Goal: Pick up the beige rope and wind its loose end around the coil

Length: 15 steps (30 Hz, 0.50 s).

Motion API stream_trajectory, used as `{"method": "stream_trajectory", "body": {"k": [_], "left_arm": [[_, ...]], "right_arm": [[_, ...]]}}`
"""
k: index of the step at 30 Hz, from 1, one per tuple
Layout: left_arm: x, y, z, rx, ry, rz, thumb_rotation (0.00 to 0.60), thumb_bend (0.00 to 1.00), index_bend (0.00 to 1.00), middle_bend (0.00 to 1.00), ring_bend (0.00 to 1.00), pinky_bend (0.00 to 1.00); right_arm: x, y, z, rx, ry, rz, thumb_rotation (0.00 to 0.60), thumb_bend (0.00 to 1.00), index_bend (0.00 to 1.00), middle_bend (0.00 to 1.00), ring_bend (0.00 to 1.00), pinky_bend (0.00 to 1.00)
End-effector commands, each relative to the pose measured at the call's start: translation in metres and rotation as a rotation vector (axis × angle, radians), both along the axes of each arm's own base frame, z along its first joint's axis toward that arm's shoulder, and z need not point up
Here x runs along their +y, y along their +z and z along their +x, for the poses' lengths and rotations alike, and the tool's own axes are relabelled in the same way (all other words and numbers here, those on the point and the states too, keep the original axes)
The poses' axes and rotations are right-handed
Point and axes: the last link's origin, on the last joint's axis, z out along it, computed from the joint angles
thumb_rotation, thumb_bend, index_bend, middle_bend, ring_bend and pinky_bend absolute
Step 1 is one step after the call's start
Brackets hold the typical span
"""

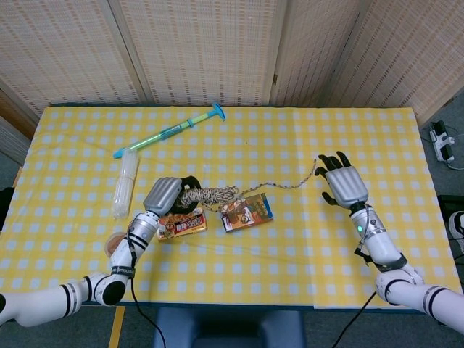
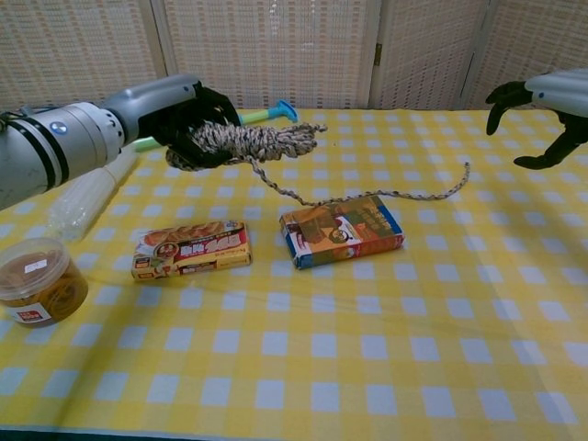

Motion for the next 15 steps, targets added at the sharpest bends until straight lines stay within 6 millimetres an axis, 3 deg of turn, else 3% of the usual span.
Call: {"method": "stream_trajectory", "body": {"k": [1,15], "left_arm": [[-0.001,0.001,-0.001,-0.001,0.004,-0.001,0.600,0.59,0.67,0.65,0.64,0.72],[-0.006,0.004,-0.002,-0.005,0.015,0.001,0.600,0.59,0.67,0.65,0.64,0.72]], "right_arm": [[-0.014,-0.019,0.004,0.024,-0.010,0.030,0.600,0.37,0.38,0.14,0.13,0.02],[-0.048,-0.076,0.013,0.082,-0.043,0.092,0.600,0.37,0.42,0.16,0.13,0.02]]}}
